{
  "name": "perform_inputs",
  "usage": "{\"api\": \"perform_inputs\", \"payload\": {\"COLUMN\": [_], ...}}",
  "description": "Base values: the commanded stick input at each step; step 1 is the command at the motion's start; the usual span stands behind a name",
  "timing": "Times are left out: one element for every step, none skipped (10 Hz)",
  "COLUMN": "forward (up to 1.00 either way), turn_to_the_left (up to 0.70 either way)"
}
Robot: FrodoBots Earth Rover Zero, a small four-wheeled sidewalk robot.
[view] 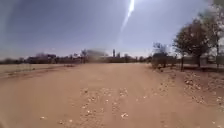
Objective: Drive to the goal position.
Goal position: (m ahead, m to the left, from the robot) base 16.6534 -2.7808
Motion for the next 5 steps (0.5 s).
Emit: {"api": "perform_inputs", "payload": {"forward": [1.0, 1.0, 1.0, 1.0, 1.0], "turn_to_the_left": [0.0, 0.0, 0.0, 0.0, 0.0]}}
